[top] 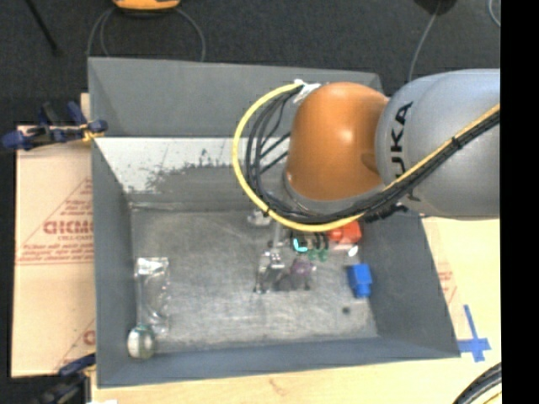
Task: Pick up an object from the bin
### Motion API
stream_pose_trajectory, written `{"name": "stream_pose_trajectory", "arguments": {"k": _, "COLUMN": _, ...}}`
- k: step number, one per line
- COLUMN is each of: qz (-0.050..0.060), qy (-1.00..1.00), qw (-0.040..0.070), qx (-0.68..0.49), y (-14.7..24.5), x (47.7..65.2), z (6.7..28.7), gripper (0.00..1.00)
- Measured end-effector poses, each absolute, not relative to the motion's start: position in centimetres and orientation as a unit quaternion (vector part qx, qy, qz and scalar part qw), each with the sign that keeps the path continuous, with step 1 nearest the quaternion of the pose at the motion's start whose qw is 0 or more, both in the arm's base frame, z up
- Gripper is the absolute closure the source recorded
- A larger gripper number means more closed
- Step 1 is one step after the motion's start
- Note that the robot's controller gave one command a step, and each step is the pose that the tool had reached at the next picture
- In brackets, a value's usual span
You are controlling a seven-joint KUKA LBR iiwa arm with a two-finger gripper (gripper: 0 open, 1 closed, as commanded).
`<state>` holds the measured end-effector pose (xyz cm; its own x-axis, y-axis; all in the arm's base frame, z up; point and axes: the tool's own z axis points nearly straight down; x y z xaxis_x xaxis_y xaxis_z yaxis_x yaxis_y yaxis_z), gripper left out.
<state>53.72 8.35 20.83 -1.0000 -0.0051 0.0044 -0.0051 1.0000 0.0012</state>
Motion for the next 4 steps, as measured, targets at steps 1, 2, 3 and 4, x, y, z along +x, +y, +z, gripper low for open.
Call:
{"name": "stream_pose_trajectory", "arguments": {"k": 1, "qz": 0.001, "qy": -1.000, "qw": 0.002, "qx": 0.030, "y": 3.4, "x": 58.0, "z": 12.2, "gripper": 0.00}}
{"name": "stream_pose_trajectory", "arguments": {"k": 2, "qz": -0.001, "qy": -1.000, "qw": -0.002, "qx": 0.014, "y": -1.3, "x": 56.6, "z": 7.7, "gripper": 0.00}}
{"name": "stream_pose_trajectory", "arguments": {"k": 3, "qz": 0.000, "qy": -1.000, "qw": -0.008, "qx": 0.007, "y": -9.9, "x": 53.3, "z": 7.5, "gripper": 0.00}}
{"name": "stream_pose_trajectory", "arguments": {"k": 4, "qz": 0.001, "qy": -1.000, "qw": -0.005, "qx": 0.002, "y": -8.2, "x": 55.4, "z": 7.6, "gripper": 0.00}}
